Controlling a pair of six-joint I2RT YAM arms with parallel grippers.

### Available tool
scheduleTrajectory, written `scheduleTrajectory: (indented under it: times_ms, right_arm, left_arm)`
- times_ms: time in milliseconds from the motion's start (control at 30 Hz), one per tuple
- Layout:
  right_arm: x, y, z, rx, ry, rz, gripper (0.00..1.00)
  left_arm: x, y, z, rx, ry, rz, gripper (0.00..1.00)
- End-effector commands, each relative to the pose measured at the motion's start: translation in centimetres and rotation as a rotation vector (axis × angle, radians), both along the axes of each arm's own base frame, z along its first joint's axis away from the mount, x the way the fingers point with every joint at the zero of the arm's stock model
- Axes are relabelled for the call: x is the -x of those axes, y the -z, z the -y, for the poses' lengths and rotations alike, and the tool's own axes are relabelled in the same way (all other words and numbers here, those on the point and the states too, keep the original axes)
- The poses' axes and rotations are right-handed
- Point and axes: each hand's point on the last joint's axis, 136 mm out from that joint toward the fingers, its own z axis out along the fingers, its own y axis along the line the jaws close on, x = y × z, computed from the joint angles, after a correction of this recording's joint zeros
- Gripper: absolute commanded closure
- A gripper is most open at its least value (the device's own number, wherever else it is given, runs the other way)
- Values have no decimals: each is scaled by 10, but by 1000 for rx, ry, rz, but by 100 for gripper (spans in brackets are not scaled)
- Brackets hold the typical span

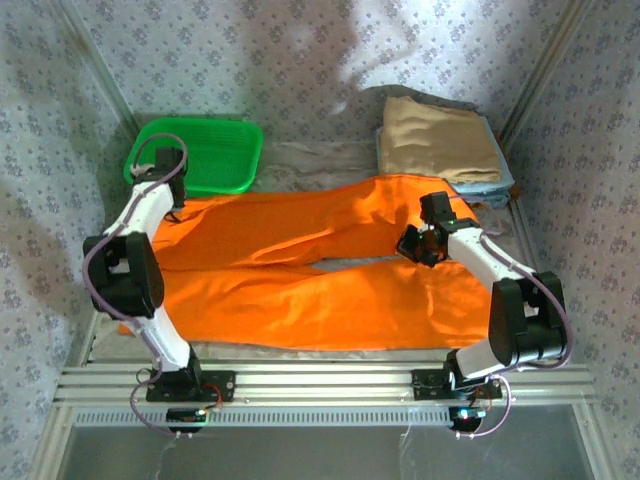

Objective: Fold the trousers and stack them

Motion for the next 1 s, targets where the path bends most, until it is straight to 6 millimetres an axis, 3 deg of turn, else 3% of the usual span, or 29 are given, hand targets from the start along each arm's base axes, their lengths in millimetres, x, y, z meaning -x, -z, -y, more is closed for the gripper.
scheduleTrajectory:
  times_ms: [0, 67, 100, 233, 333, 433, 567, 633, 767, 967]
  right_arm:
    - [4, -8, 6, 8, -14, 16, 96]
    - [4, -12, 15, 36, 8, 21, 95]
    - [4, -13, 21, 54, 23, 24, 94]
    - [2, -15, 45, 133, 88, 24, 89]
    - [-3, -14, 58, 167, 124, 19, 85]
    - [-12, -14, 70, 191, 161, 14, 84]
    - [-29, -8, 82, 198, 196, -8, 93]
    - [-35, 3, 86, 203, 206, -38, 100]
    - [-42, 34, 94, 222, 229, -123, 100]
    - [-34, 66, 118, 177, 333, -239, 100]
  left_arm:
    - [-19, 11, -11, 33, -5, -8, 63]
    - [-19, 7, -14, 50, -22, -9, 33]
    - [-19, -1, -14, 49, -33, 17, 27]
    - [17, -42, -8, 96, -111, 132, 12]
    - [43, -62, 13, 156, -88, 232, 6]
    - [67, -39, 60, 275, 0, 215, 8]
    - [102, 22, 132, 401, 97, 182, 12]
    - [117, 53, 148, 477, 80, 171, 12]
    - [146, 101, 140, 486, -29, 127, 15]
    - [172, 119, 120, 465, -140, 124, 18]
